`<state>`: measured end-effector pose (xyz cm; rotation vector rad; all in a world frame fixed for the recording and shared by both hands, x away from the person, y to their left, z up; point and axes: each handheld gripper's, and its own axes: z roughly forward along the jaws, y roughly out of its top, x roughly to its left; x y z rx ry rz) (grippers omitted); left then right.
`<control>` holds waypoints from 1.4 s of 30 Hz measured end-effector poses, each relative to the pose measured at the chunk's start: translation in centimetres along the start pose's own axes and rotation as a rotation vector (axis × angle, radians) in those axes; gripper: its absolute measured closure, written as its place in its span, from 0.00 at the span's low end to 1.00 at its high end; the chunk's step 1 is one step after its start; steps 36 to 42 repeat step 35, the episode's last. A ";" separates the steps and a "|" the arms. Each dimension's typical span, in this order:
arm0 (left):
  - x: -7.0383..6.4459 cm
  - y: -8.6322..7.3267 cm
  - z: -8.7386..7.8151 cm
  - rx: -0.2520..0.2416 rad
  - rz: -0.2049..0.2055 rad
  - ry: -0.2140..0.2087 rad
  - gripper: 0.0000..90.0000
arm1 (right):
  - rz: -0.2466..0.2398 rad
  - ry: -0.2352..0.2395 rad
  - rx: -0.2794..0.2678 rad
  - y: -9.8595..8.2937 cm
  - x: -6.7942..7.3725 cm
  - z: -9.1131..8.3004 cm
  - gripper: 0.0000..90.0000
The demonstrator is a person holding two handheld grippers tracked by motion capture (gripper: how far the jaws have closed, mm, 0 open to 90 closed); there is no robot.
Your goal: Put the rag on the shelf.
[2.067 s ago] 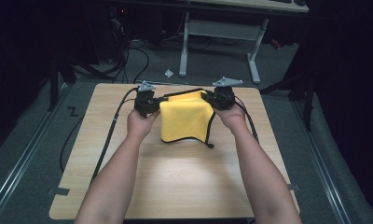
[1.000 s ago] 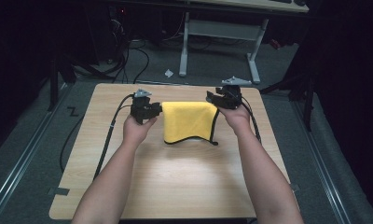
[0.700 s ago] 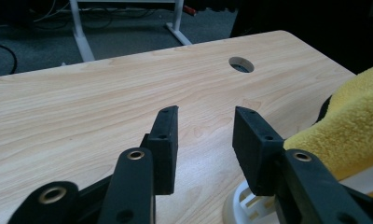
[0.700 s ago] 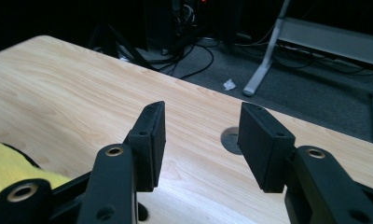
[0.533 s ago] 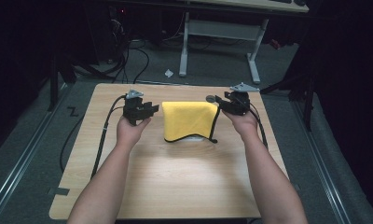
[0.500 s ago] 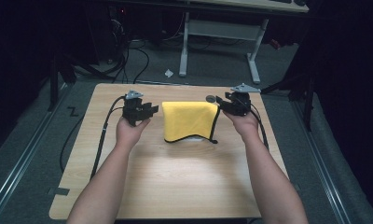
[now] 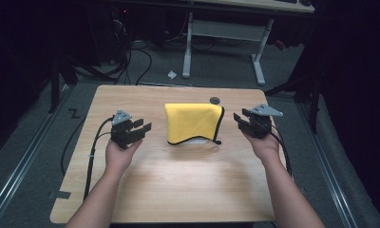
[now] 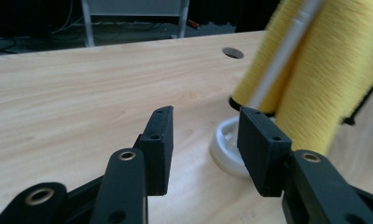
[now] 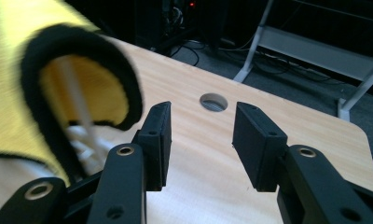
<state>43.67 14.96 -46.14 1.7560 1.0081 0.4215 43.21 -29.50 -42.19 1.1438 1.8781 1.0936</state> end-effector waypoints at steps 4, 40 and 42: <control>-1.3 -1.7 -2.1 -0.004 0.003 -0.011 0.61 | -0.034 -0.020 -0.004 -0.5 1.6 -2.0 0.61; -10.9 -10.5 -2.8 0.246 0.077 -0.148 0.52 | -0.079 0.133 0.191 -11.5 13.2 -4.1 0.43; -10.9 -10.5 -2.8 0.246 0.077 -0.148 0.52 | -0.079 0.133 0.191 -11.5 13.2 -4.1 0.43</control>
